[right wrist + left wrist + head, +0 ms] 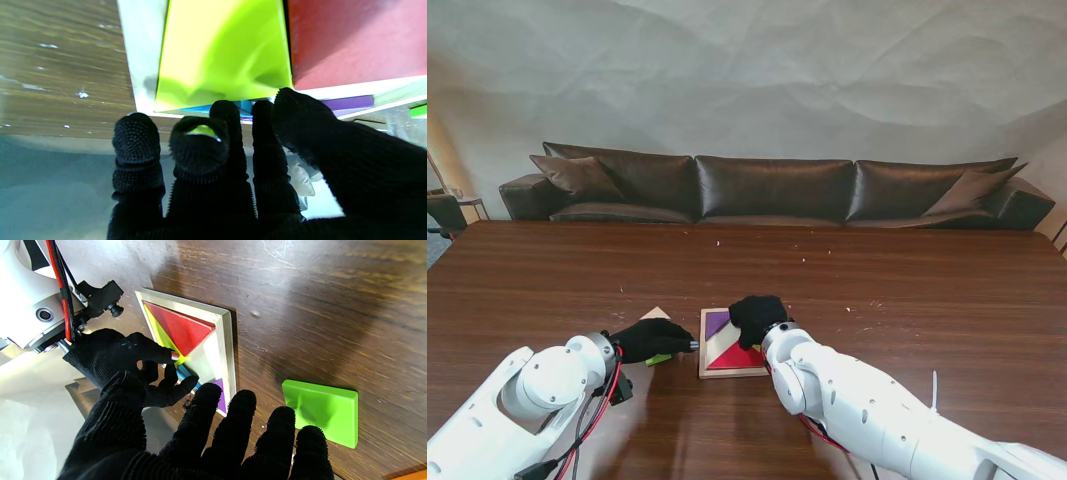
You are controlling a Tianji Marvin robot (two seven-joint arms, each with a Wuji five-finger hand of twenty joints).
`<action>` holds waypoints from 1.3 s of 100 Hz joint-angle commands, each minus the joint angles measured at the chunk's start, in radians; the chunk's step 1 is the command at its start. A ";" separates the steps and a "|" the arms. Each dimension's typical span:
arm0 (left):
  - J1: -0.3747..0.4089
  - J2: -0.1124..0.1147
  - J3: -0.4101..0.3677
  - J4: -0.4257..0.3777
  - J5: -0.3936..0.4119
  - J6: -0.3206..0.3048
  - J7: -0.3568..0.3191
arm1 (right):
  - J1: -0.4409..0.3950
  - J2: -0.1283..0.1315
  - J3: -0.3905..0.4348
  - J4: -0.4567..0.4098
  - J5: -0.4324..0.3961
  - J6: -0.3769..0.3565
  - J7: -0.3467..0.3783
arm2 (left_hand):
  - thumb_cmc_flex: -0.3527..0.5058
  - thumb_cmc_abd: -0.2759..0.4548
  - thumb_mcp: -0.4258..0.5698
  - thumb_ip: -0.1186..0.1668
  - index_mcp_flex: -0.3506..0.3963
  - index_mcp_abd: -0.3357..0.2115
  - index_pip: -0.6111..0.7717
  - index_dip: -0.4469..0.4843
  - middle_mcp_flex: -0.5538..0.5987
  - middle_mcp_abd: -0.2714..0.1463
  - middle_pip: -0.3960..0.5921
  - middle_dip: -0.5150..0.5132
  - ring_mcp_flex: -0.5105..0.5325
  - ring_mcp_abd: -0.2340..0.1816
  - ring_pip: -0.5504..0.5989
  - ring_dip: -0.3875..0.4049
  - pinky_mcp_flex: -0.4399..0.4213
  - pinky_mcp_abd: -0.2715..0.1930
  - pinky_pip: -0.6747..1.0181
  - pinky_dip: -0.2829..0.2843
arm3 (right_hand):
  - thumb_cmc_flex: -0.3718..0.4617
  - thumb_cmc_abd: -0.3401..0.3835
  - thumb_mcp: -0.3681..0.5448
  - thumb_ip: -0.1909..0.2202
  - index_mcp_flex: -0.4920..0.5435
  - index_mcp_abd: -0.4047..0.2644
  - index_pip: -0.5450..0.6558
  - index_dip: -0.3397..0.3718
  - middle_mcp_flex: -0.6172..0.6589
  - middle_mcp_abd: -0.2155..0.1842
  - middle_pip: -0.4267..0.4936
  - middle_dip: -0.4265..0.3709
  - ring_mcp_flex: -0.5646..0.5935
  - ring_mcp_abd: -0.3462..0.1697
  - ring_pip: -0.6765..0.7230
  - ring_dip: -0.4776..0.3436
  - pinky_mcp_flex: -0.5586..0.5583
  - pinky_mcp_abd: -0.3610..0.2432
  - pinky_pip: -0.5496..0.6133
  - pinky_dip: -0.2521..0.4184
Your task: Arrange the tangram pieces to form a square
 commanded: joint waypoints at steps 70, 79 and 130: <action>0.003 -0.002 -0.002 -0.002 -0.003 0.000 -0.019 | 0.021 0.011 0.002 -0.018 -0.003 0.024 0.056 | 0.009 0.026 0.009 0.026 0.020 0.004 0.001 0.005 0.014 0.007 -0.003 0.012 0.025 0.015 0.016 0.015 0.008 0.019 0.007 0.007 | -0.030 0.050 0.027 0.053 -0.048 0.036 -0.001 0.026 -0.051 0.014 0.025 0.001 -0.014 -0.024 0.030 0.001 0.053 -0.017 0.066 0.020; 0.003 -0.002 -0.002 -0.002 -0.004 0.000 -0.020 | 0.022 0.015 0.002 -0.023 -0.007 0.027 0.064 | 0.009 0.025 0.009 0.026 0.018 0.004 0.000 0.004 0.015 0.006 -0.003 0.012 0.025 0.016 0.016 0.015 0.009 0.019 0.007 0.007 | -0.032 0.053 0.026 0.054 -0.044 0.039 0.000 0.027 -0.050 0.015 0.025 0.000 -0.012 -0.023 0.030 0.000 0.054 -0.017 0.067 0.020; 0.001 -0.003 -0.001 -0.001 -0.006 0.001 -0.018 | -0.006 0.025 0.049 -0.057 0.001 0.017 0.048 | 0.009 0.025 0.010 0.026 0.020 0.005 0.001 0.004 0.015 0.007 -0.003 0.012 0.025 0.018 0.016 0.015 0.008 0.020 0.007 0.007 | -0.084 0.049 0.015 0.069 -0.035 -0.003 0.012 0.035 -0.040 0.008 0.023 -0.008 -0.014 -0.020 0.029 0.000 0.052 -0.015 0.066 0.018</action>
